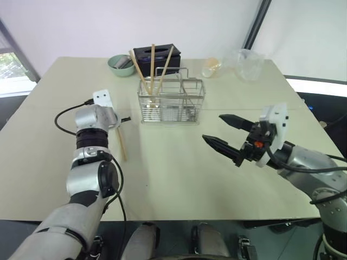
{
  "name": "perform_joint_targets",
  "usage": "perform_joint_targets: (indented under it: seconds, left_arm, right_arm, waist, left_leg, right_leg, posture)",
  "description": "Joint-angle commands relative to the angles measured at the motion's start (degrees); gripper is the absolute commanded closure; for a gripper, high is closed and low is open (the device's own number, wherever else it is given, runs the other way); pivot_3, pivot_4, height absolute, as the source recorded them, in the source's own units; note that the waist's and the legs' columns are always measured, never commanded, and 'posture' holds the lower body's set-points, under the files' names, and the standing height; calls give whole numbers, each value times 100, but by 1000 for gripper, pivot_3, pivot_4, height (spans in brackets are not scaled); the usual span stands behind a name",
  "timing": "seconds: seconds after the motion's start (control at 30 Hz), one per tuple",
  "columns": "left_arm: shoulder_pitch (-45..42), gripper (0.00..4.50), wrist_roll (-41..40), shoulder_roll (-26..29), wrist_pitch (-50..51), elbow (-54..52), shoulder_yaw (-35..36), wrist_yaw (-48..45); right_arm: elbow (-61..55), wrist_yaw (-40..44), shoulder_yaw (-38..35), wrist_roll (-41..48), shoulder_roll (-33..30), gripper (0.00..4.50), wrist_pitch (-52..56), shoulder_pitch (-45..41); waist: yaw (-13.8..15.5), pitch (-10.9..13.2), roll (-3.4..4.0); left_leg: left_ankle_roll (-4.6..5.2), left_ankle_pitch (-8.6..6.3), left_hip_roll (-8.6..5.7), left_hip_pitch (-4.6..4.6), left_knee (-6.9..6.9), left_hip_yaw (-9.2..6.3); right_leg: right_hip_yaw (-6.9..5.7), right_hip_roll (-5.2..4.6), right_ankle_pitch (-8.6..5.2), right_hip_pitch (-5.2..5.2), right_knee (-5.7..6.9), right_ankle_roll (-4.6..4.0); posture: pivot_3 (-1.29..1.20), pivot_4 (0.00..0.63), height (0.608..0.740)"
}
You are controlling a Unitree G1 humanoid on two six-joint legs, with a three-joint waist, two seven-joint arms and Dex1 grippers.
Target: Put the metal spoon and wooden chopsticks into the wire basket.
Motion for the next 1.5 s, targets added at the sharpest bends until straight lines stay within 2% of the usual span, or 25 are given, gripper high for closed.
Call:
perform_joint_targets:
  seconds: [0.03, 0.2, 0.3, 0.4, 0.53, 0.67, 0.93, 1.3, 1.33, 1.4, 1.43, 1.5]
  left_arm:
    - [-431, 4465, -302, 182, -719, -97, 363, -19]
    - [-1065, 4465, -832, 303, -2613, -563, 568, -875]
    - [-1385, 4465, -1292, 291, -3251, -867, 748, -1304]
    - [-1544, 4465, -1567, 293, -3525, -1164, 687, -1645]
    - [-1496, 4465, -1736, 120, -3406, -1423, 357, -1971]
    - [-1273, 4465, -1649, -121, -3517, -1521, -32, -2258]
    - [-809, 4465, -898, -479, -4388, -1601, -1116, -2663]
    - [-11, 4465, -399, -772, -5207, -1353, -1558, -2712]
    - [13, 3762, -408, -776, -5212, -1376, -1546, -2708]
    - [50, 2996, -459, -796, -5177, -1417, -1496, -2699]
    - [76, 2362, -494, -802, -5124, -1466, -1469, -2687]
    - [141, 1431, -548, -803, -5016, -1620, -1443, -2667]
  right_arm:
    - [53, 152, -100, -16, -88, 0, -103, -156]
    - [162, 279, -135, 37, -193, 0, -20, -264]
    - [159, 309, -167, 55, -224, 0, -2, -235]
    - [83, 215, -153, 58, -176, 0, 1, -148]
    - [-48, 89, -144, 19, -129, 0, -41, -18]
    - [-179, -94, -238, 48, -87, 0, -48, 124]
    - [-463, -431, -524, 210, -14, 0, -70, 533]
    - [-531, -638, -677, 386, -81, 0, -60, 625]
    - [-519, -642, -673, 391, -87, 0, -57, 608]
    - [-476, -645, -639, 382, -92, 0, -56, 554]
    - [-450, -642, -609, 369, -92, 0, -56, 520]
    - [-409, -611, -567, 344, -98, 0, -58, 469]
  waist:
    - [10, 2, -3]
    - [27, 8, -12]
    - [16, 6, -8]
    - [5, -2, 6]
    - [16, -1, 8]
    - [27, 0, 6]
    - [5, 2, 10]
    - [23, 4, 13]
    - [21, 4, 12]
    - [19, 4, 13]
    - [19, 4, 13]
    - [18, 4, 13]
  left_leg:
    - [0, 0, 0, -3, 0, 0]
    - [-1, 0, 0, -13, 2, -1]
    - [-2, 0, -1, -16, 1, 1]
    - [0, -1, -2, -15, -2, 10]
    - [5, -2, -4, -12, -1, 13]
    - [7, -2, -6, -12, 4, 3]
    - [9, -2, -1, -11, 5, 4]
    - [11, -1, -1, -10, 4, 5]
    - [11, -1, -1, -11, 4, 4]
    - [11, -1, -1, -13, 4, 4]
    - [12, -2, -1, -12, 4, 4]
    - [12, -2, -1, -12, 4, 4]
  right_leg:
    - [0, 0, 0, -3, 0, 0]
    - [-2, -2, 1, -6, -7, 0]
    - [-2, -5, 5, 0, -28, 6]
    - [-1, -9, 10, 11, -56, 16]
    - [0, -8, 11, 14, -58, 17]
    - [-2, -3, 16, 25, -59, 25]
    - [3, 4, 19, 23, -63, 27]
    - [5, 6, 19, 26, -65, 26]
    - [5, 6, 19, 25, -65, 26]
    - [5, 6, 19, 23, -66, 26]
    - [5, 6, 19, 24, -66, 26]
    - [5, 6, 19, 25, -66, 26]
  posture:
    - [0, 150, 649]
    - [0, 150, 649]
    - [0, 150, 649]
    - [0, 150, 649]
    - [0, 150, 649]
    - [0, 150, 649]
    - [0, 150, 649]
    - [0, 150, 649]
    - [0, 150, 649]
    - [0, 150, 649]
    - [0, 150, 649]
    - [0, 150, 649]
